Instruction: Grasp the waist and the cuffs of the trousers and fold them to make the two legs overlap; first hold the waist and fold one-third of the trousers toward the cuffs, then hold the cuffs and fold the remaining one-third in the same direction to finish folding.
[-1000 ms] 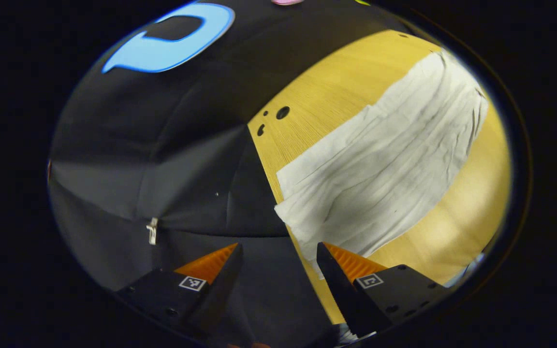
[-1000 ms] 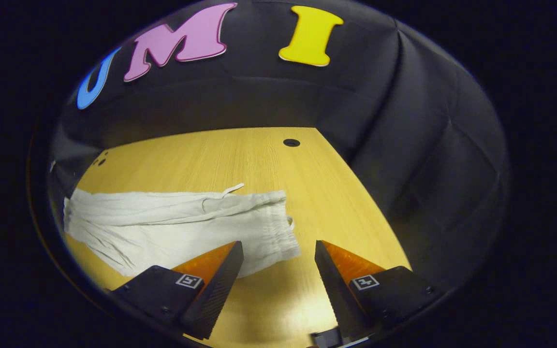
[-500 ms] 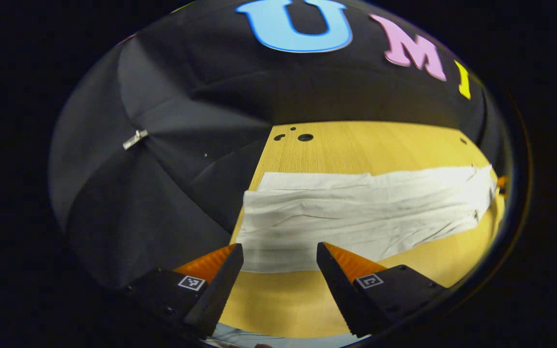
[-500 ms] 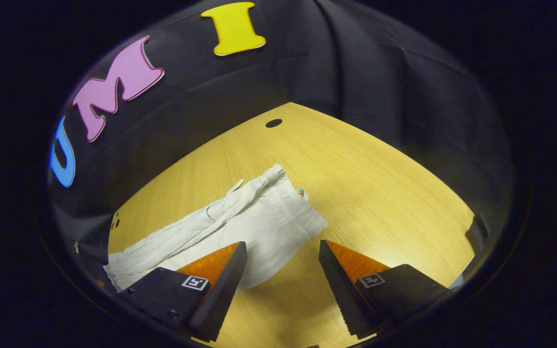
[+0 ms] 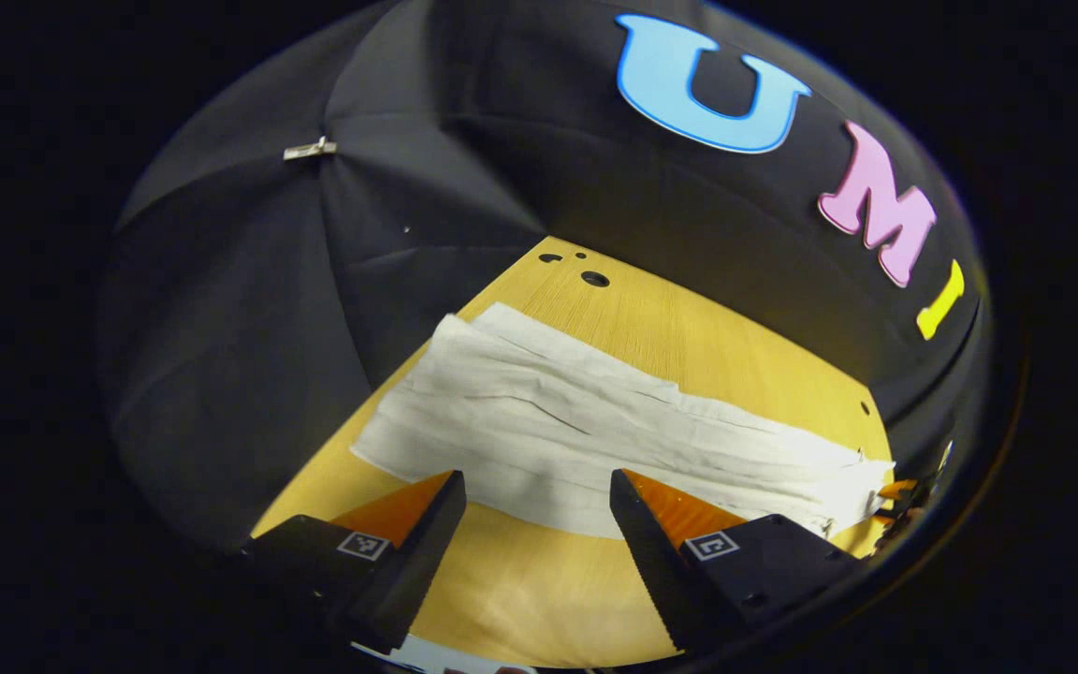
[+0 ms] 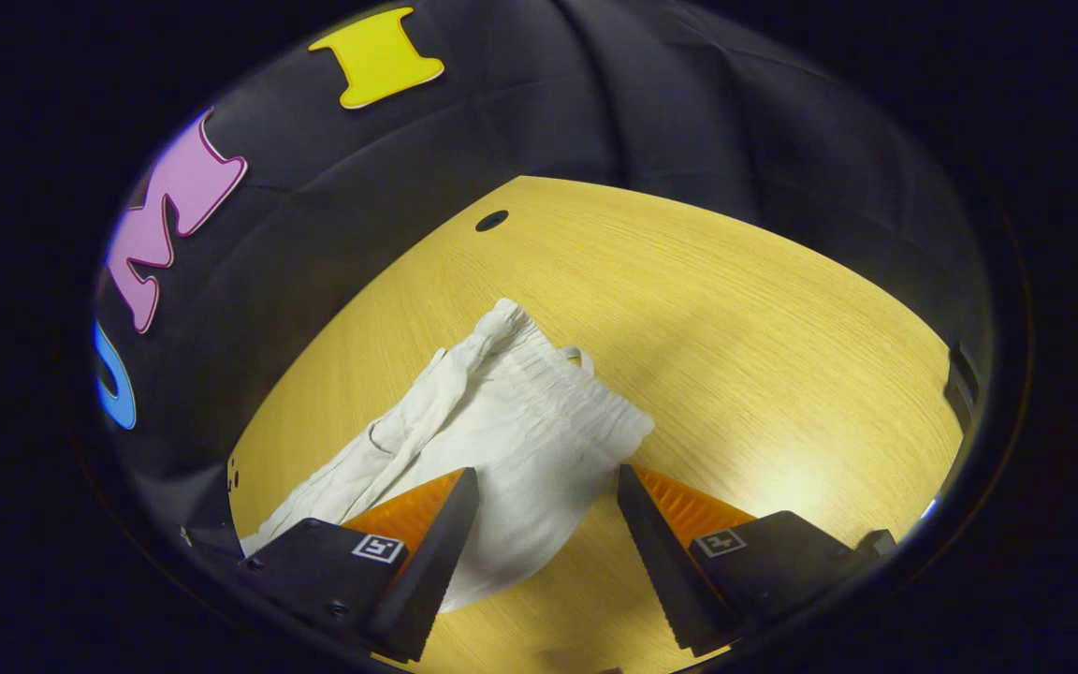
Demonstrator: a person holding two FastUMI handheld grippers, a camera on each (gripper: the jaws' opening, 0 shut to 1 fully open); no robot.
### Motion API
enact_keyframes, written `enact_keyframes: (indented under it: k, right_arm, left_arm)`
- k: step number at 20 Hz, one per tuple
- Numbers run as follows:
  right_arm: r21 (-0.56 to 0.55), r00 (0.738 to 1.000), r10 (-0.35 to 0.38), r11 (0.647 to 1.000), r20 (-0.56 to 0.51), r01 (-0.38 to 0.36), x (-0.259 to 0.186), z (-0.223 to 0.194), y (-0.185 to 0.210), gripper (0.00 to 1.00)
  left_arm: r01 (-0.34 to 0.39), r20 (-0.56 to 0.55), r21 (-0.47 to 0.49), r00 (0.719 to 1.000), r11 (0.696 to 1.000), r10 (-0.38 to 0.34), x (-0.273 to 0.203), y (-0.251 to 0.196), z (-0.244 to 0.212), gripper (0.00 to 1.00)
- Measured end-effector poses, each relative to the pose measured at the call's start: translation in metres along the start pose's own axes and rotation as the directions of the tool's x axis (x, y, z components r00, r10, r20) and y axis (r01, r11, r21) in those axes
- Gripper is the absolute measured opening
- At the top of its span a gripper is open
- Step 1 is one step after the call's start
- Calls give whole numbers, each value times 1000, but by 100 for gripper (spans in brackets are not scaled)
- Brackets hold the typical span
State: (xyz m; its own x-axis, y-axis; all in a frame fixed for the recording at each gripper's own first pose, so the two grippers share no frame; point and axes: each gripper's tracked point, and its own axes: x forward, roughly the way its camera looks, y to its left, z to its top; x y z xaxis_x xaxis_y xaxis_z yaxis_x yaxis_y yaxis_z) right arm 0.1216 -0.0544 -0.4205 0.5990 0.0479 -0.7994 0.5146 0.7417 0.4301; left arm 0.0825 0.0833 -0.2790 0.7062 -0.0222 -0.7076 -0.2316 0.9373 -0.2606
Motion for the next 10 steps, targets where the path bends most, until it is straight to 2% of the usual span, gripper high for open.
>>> enact_keyframes:
  k: [4,5,6,8,9,10]
  right_arm:
    - [25,998,-67,997,11,67,6,1,-2,92]
    - [41,998,-66,997,-15,66,11,-4,-5,87]
    - [77,998,-47,996,-48,50,3,-9,-5,59]
    - [164,999,-37,986,-29,41,6,-5,-4,2]
    - [163,999,-30,986,-28,34,8,-8,-5,7]
    - [146,1000,-27,989,-13,28,7,-6,-5,7]
  left_arm:
    - [-1,-16,-94,1000,996,-1,0,-1,-9,99]
    - [2,-22,-122,1000,993,-5,0,-2,-13,92]
    - [1,-27,-156,1000,988,-5,0,-2,-15,96]
    - [12,-36,-246,999,969,-22,4,-6,-22,96]
    - [13,-48,-295,998,955,-28,7,-6,-29,96]
    - [9,-57,-346,998,938,-31,11,-5,-34,96]
